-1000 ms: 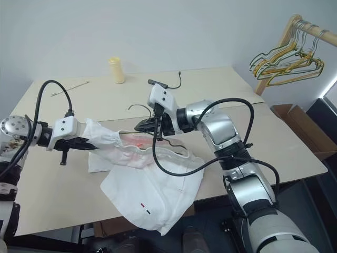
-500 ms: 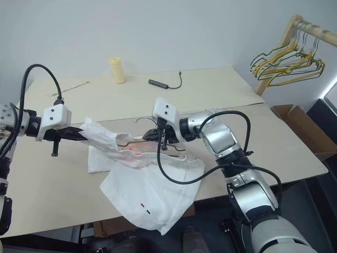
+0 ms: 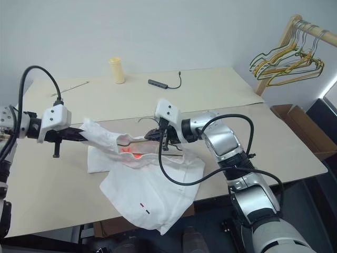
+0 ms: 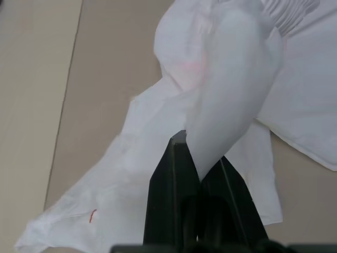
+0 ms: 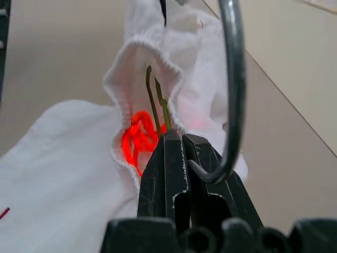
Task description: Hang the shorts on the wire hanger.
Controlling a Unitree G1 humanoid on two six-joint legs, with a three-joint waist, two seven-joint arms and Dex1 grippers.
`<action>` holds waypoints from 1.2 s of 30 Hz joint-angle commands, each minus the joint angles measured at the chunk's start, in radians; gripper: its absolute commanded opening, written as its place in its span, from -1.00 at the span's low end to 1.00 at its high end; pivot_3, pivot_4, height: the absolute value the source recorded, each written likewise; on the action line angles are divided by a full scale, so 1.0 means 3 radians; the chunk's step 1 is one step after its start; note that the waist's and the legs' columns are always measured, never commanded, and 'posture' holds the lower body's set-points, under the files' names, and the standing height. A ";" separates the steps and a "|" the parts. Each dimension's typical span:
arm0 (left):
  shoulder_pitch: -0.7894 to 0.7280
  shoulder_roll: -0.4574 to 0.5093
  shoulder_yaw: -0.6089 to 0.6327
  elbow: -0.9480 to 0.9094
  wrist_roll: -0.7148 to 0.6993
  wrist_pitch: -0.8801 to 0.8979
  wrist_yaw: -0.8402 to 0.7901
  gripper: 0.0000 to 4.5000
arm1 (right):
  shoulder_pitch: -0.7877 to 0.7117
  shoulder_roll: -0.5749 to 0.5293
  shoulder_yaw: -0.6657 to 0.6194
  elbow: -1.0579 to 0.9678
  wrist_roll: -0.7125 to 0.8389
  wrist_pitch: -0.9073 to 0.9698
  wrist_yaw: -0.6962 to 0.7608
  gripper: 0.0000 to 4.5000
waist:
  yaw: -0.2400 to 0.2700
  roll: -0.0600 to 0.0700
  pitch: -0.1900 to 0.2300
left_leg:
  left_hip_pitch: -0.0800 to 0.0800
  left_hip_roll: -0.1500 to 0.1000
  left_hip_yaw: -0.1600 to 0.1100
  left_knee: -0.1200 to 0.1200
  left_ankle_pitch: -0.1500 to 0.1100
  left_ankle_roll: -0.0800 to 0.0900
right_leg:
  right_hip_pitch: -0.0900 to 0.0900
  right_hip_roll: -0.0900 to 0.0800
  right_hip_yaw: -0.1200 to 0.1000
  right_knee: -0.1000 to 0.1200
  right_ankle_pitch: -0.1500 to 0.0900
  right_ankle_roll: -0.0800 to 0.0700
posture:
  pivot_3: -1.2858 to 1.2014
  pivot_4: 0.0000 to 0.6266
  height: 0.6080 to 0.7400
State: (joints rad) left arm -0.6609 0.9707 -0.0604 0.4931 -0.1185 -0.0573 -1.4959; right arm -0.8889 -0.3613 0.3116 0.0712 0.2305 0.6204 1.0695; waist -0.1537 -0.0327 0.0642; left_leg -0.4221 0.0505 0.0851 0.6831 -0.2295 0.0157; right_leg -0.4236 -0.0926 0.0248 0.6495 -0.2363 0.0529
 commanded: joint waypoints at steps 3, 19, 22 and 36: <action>0.0118 0.0002 0.0058 -0.0255 -0.0066 0.0028 0.0035 -0.99 | -0.0236 -0.0001 -0.0244 -0.0207 0.0237 0.0214 -0.0031 -1.00 | 0.0006 -0.0001 -0.0002 | 0.0000 0.0000 0.0000 0.0000 0.0000 0.0000 | 0.0001 0.0000 -0.0001 0.0000 0.0000 0.0000 | -0.03 -0.98 1.00; 0.0165 0.0142 0.0342 -0.0419 -0.0363 0.0151 0.0095 0.61 | -0.0799 -0.0150 -0.0289 0.0064 0.0411 0.0838 0.0098 -1.00 | -0.0004 -0.0003 -0.0003 | -0.0001 0.0000 0.0001 0.0000 0.0000 0.0000 | -0.0002 -0.0001 -0.0002 -0.0001 0.0000 -0.0001 | -0.05 -0.96 1.00; -0.0018 0.0077 0.0493 -0.0580 -0.0635 0.0266 0.0070 0.99 | -0.1040 -0.0181 -0.0283 0.0185 0.0474 0.1088 0.0117 -1.00 | -0.0004 -0.0003 -0.0003 | -0.0002 0.0001 0.0001 0.0000 0.0000 0.0000 | -0.0003 -0.0001 -0.0002 -0.0001 0.0000 -0.0001 | -0.05 -0.96 1.00; -0.0873 -0.0687 -0.0281 0.0252 0.0019 -0.0182 0.0174 0.91 | -0.1446 -0.0203 -0.0134 0.0336 0.0492 0.1170 0.0301 -1.00 | -0.0073 -0.0003 -0.0025 | -0.0003 -0.0002 -0.0001 0.0002 0.0001 -0.0001 | 0.0000 -0.0002 -0.0008 -0.0001 0.0000 -0.0001 | -0.08 -1.00 1.00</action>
State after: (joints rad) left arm -0.8705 0.7678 -0.1454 0.5398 -0.1402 -0.0683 -1.4575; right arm -1.2823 -0.4188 0.2906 0.1932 0.3665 0.9771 1.1518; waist -0.1756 -0.0337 0.0566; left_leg -0.4236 0.0498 0.0845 0.6837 -0.2292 0.0153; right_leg -0.4236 -0.0931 0.0225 0.6492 -0.2362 0.0526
